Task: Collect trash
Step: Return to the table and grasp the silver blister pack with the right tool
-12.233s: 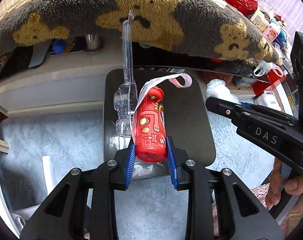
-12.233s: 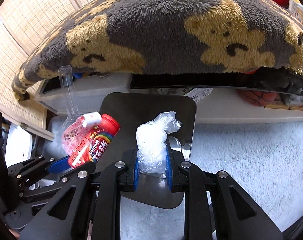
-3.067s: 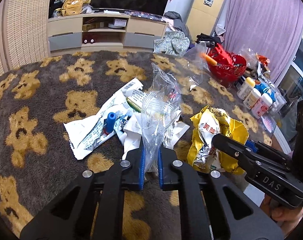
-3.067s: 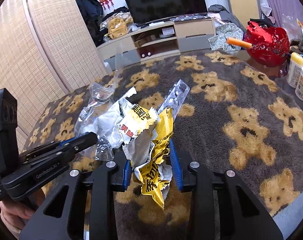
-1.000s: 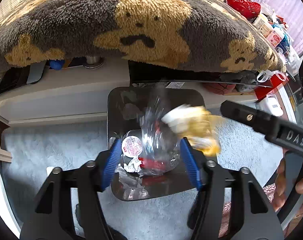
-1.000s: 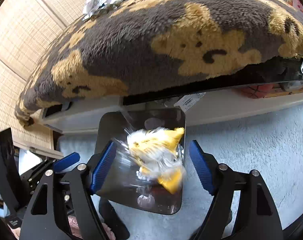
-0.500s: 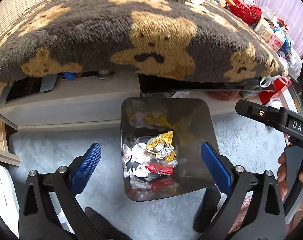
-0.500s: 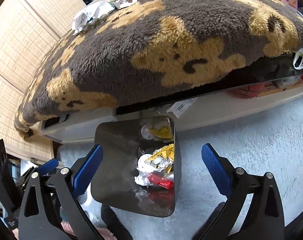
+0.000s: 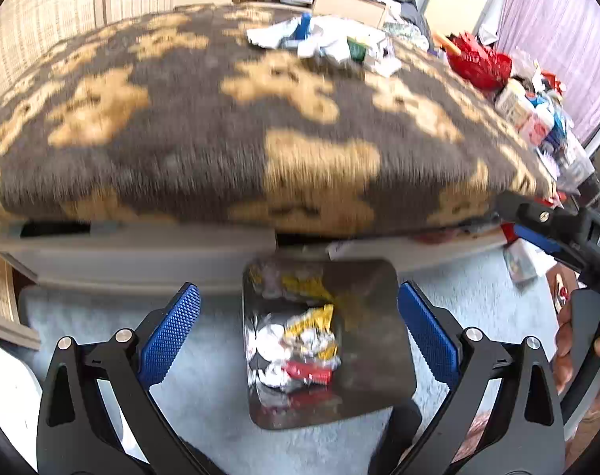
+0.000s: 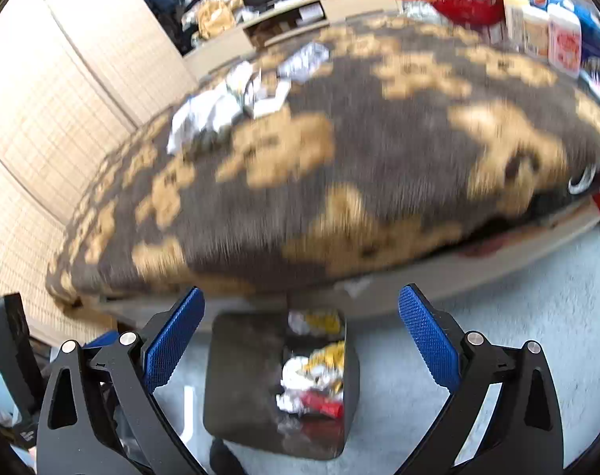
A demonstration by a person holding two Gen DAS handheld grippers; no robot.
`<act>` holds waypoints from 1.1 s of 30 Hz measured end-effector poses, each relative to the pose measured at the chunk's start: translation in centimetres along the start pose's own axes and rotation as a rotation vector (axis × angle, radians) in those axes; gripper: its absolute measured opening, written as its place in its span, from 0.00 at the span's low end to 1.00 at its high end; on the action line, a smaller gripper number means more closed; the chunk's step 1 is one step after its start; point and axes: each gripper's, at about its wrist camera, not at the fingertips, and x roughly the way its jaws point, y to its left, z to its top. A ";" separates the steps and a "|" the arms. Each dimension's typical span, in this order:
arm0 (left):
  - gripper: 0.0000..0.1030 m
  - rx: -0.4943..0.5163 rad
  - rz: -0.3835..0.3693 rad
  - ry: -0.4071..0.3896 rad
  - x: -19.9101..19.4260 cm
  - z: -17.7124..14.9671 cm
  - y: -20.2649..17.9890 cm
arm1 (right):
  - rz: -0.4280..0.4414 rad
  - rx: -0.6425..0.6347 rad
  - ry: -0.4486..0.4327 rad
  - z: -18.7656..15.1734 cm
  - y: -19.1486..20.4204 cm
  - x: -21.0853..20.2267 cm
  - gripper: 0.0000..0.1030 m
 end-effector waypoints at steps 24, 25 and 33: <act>0.91 0.070 -0.049 -0.131 4.5 16.9 -0.9 | -0.072 -0.029 -0.088 18.5 3.1 7.4 0.84; 0.91 0.065 -0.056 -0.126 5.0 17.3 -1.0 | -0.073 -0.025 -0.088 19.0 3.0 7.9 0.82; 0.91 0.103 -0.085 -0.095 8.1 18.4 -2.1 | -0.074 0.015 -0.062 21.9 2.4 12.0 0.67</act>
